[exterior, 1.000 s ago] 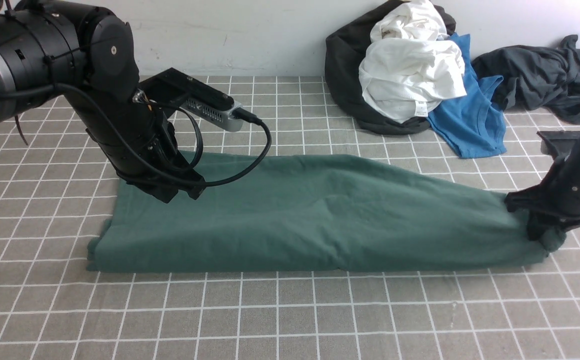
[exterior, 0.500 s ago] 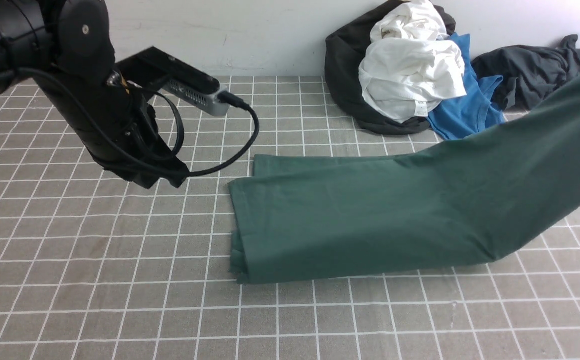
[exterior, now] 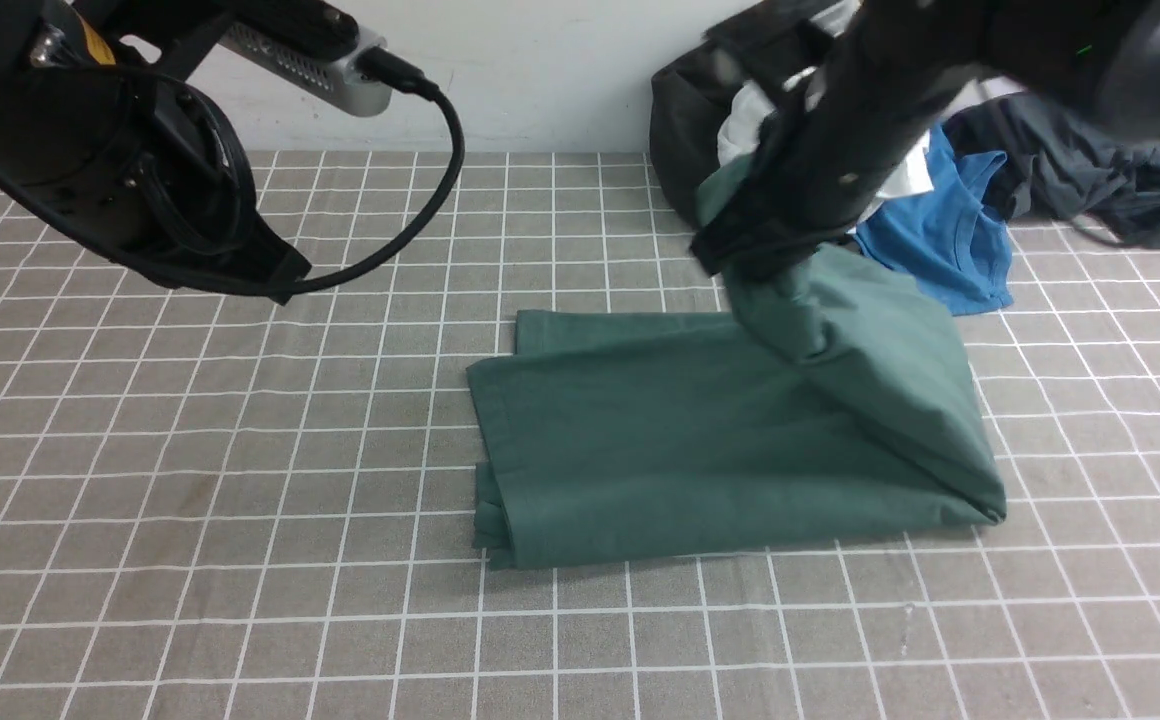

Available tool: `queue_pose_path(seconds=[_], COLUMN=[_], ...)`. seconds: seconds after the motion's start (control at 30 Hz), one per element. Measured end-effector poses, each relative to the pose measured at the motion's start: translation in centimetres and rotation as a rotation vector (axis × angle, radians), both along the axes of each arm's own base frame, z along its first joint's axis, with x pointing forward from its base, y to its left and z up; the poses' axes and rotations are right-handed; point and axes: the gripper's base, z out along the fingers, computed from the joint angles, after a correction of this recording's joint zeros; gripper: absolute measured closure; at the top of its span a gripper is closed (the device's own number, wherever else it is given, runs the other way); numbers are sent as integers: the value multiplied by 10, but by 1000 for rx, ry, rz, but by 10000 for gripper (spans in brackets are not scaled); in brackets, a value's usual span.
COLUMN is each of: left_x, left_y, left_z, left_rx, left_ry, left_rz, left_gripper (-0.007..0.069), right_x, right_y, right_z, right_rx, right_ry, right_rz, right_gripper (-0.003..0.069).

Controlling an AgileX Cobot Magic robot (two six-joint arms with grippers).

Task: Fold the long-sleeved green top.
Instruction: Use the right arm to drag the right edge of the fabric to the left and folds it over the left edge

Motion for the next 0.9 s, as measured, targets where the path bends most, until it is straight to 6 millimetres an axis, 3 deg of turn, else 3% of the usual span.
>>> queue_pose_path(seconds=[0.07,0.13,0.23,0.3,0.53,0.67,0.8,0.9], left_x=[-2,-2,-2,-3,-4,-3,-3,-2], left_y=[1,1,1,1,1,1,1,1], left_z=[1,1,-3,-7,-13,-13,-13,-12], left_rx=[1,1,4,8,13,12,10,8], left_ry=[6,6,18,33,49,44,40,34], left_rz=[0,0,0,0,0,0,0,0], left_gripper=[632,632,632,632,632,632,632,632], right_x=[-3,-3,-4,-3,-2,6,18,24], right_y=[36,54,72,77,76,58,46,52], right_z=[-27,-45,-59,-61,-23,-13,-31,-69], right_rx=[9,14,39,70,75,-2,-30,-34], right_ry=[15,26,44,55,16,-12,35,133], right_rz=[67,97,118,116,121,75,7,-5], right_gripper=[617,609,561,483,166,92,88,92])
